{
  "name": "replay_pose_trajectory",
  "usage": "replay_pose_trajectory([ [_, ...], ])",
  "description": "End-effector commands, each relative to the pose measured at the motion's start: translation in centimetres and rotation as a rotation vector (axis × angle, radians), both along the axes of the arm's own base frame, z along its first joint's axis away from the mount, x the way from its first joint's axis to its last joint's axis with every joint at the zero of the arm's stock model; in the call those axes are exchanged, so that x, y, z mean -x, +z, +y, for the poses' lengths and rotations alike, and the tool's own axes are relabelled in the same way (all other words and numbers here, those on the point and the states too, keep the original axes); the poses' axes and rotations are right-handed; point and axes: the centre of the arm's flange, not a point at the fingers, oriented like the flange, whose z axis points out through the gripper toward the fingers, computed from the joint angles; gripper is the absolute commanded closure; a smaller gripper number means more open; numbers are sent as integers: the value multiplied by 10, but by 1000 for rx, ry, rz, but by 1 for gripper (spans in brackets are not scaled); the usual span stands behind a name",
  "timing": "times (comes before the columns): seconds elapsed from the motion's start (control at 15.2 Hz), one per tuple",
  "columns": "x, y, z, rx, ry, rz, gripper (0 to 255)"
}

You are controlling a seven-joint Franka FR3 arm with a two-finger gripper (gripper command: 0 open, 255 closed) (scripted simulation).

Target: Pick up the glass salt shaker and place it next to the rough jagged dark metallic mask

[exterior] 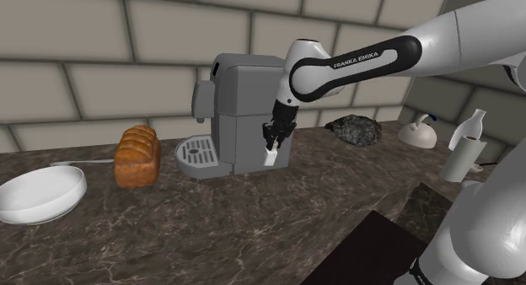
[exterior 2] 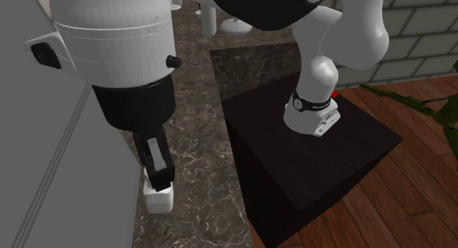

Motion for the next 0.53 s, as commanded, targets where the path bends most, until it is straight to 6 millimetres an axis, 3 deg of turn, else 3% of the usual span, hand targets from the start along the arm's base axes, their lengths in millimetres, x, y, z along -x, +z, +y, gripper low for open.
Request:
replay_pose_trajectory([
  [0.0, 0, 10, 0, 0, 0, 1, 255],
  [0.46, 0, 47, 0, 0, 0, 1, 255],
])
